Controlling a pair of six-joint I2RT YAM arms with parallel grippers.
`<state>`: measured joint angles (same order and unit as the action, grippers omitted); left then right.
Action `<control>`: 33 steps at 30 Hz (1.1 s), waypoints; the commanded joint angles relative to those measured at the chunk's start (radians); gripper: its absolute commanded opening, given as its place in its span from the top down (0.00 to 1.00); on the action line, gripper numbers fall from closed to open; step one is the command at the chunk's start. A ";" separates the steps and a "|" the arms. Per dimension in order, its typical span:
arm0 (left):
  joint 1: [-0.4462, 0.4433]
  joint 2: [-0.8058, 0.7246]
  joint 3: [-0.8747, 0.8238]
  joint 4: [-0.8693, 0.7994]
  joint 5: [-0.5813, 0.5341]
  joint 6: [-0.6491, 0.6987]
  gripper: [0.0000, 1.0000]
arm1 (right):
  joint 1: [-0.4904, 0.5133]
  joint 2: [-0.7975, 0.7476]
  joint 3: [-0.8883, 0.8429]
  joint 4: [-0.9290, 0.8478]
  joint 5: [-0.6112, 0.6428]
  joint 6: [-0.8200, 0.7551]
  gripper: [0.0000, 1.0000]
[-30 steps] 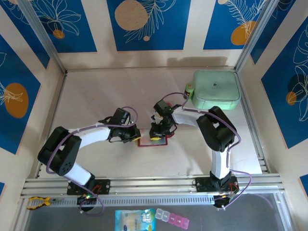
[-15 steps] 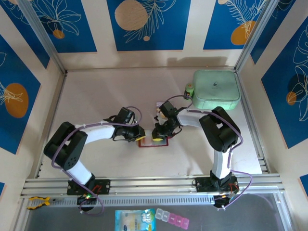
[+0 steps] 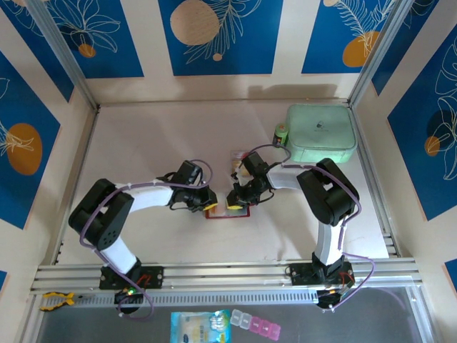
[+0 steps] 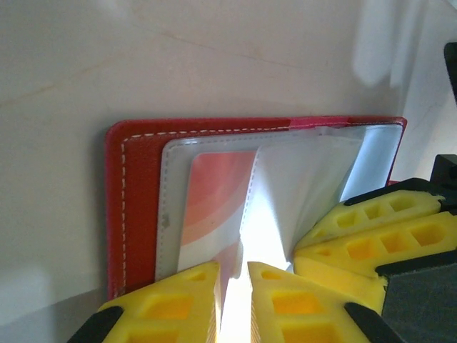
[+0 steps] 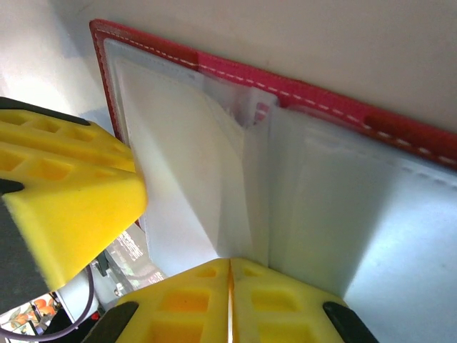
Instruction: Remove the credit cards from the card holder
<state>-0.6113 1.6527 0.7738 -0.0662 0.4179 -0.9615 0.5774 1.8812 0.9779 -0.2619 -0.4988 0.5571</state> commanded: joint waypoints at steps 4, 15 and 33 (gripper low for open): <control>-0.017 0.025 0.027 0.035 0.022 -0.029 0.88 | -0.011 -0.023 -0.034 0.000 -0.031 -0.005 0.90; -0.028 -0.013 0.065 0.008 0.015 -0.030 0.86 | -0.014 -0.138 -0.047 0.016 -0.029 0.007 0.82; -0.086 0.018 0.170 -0.021 0.032 -0.026 0.86 | -0.129 -0.295 -0.123 0.020 0.010 0.056 0.80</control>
<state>-0.6769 1.6516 0.9016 -0.0708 0.4236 -0.9897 0.4629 1.6184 0.8726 -0.2386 -0.4786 0.5972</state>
